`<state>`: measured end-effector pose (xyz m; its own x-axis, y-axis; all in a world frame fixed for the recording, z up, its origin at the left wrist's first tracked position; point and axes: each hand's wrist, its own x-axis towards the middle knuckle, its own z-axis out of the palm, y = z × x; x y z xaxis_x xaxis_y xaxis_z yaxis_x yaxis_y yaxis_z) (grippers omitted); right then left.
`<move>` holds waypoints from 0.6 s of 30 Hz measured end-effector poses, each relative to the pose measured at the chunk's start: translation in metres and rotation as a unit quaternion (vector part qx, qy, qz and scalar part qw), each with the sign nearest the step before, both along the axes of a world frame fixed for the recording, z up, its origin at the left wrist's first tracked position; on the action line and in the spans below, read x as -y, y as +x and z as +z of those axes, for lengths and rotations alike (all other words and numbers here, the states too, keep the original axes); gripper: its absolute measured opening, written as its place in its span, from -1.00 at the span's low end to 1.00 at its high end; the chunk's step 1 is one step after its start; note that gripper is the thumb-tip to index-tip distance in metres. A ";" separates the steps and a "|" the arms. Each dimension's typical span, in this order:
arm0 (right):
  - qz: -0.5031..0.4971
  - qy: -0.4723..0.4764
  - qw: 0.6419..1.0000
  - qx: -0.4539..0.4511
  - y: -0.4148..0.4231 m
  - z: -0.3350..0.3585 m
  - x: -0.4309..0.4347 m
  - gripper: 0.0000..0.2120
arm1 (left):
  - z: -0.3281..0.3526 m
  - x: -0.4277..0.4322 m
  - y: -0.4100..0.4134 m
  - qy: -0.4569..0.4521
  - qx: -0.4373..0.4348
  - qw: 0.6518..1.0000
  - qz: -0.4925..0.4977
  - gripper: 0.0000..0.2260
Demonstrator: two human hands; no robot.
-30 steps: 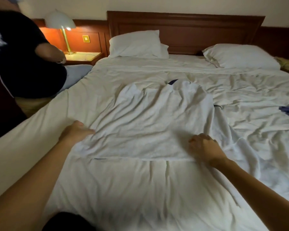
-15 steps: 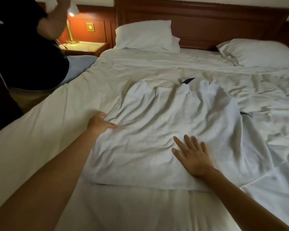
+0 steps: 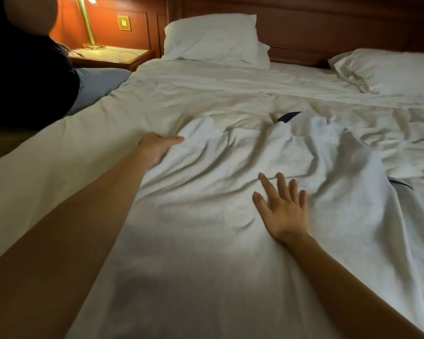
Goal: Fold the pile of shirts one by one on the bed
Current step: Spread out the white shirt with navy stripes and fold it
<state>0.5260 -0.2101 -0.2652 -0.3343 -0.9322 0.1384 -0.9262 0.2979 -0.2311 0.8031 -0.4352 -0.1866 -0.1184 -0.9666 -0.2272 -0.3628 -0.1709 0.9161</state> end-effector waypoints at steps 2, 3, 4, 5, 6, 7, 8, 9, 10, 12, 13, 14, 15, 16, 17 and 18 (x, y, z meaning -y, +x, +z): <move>-0.011 0.008 1.000 -0.009 -0.014 -0.001 0.018 -0.36 | 0.005 0.022 -0.019 0.057 -0.011 0.998 -0.035 -0.24; -0.014 0.013 1.000 -0.012 -0.020 -0.001 0.026 -0.36 | 0.004 0.032 -0.025 0.075 0.025 0.996 -0.044 -0.23; -0.016 0.016 1.000 -0.016 -0.024 -0.002 0.031 -0.35 | 0.003 0.041 -0.030 0.082 0.061 0.994 -0.049 -0.21; -0.018 0.016 0.999 -0.021 -0.027 -0.004 0.035 -0.35 | 0.002 0.046 -0.033 0.073 0.080 0.993 -0.052 -0.23; -0.019 0.015 0.999 -0.025 -0.029 -0.005 0.036 -0.35 | -0.001 0.051 -0.033 0.051 0.079 0.994 -0.051 -0.27; -0.019 0.012 0.999 -0.029 -0.029 -0.006 0.037 -0.34 | -0.005 0.054 -0.030 0.011 0.075 0.997 -0.030 -0.32; -0.018 0.011 0.999 -0.033 -0.028 -0.007 0.036 -0.34 | -0.011 0.057 -0.024 -0.041 0.076 0.996 0.018 -0.37; -0.019 0.011 0.999 -0.035 -0.028 -0.007 0.035 -0.33 | -0.015 0.057 -0.016 -0.097 0.085 0.988 0.080 -0.43; -0.020 0.013 0.999 -0.036 -0.027 -0.006 0.035 -0.32 | -0.019 0.055 -0.010 -0.150 0.104 0.973 0.140 -0.50; -0.022 0.017 0.999 -0.036 -0.026 -0.004 0.034 -0.31 | -0.025 0.050 -0.003 -0.212 0.174 0.940 0.204 -0.58; -0.023 0.017 0.999 -0.034 -0.026 -0.004 0.034 -0.31 | -0.026 0.047 -0.004 -0.214 0.194 0.934 0.208 -0.57; -0.022 0.018 0.999 -0.033 -0.025 -0.003 0.033 -0.30 | -0.025 0.048 -0.007 -0.195 0.202 0.940 0.192 -0.52; -0.022 0.018 0.999 -0.033 -0.024 -0.003 0.033 -0.30 | -0.022 0.049 -0.010 -0.162 0.194 0.954 0.160 -0.42; -0.022 0.017 0.999 -0.034 -0.023 -0.003 0.033 -0.30 | -0.017 0.053 -0.014 -0.123 0.169 0.970 0.122 -0.35; -0.023 0.015 0.999 -0.034 -0.023 -0.003 0.033 -0.30 | -0.009 0.056 -0.018 -0.082 0.131 0.984 0.085 -0.35; -0.024 0.012 0.999 -0.032 -0.023 -0.003 0.032 -0.30 | -0.002 0.060 -0.020 -0.042 0.082 0.995 0.049 -0.45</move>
